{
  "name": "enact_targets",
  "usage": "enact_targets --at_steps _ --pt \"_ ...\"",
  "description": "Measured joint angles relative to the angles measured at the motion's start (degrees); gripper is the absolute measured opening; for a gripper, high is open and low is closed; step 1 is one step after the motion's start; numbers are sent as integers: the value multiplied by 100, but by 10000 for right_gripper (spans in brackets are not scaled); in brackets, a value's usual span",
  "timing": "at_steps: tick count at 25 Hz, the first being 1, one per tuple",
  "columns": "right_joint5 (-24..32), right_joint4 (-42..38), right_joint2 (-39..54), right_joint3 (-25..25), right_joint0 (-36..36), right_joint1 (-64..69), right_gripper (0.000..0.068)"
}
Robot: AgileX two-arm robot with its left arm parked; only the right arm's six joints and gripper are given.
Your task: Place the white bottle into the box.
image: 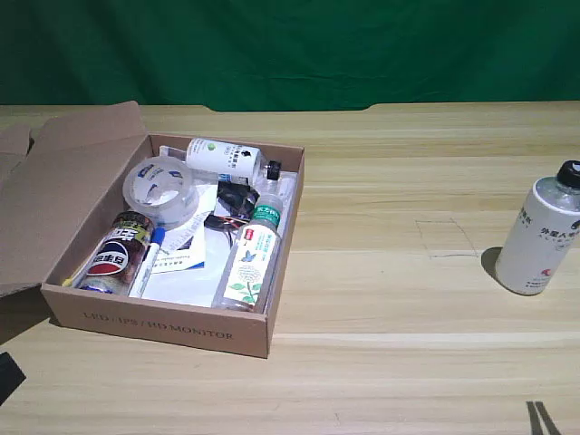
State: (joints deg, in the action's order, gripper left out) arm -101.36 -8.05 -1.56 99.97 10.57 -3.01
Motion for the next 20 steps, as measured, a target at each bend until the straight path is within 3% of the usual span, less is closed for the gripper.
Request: enact_targets --at_steps 16,20 --pt "0 0 0 0 0 0 4" --pt "-285 -30 0 -169 0 0 14"
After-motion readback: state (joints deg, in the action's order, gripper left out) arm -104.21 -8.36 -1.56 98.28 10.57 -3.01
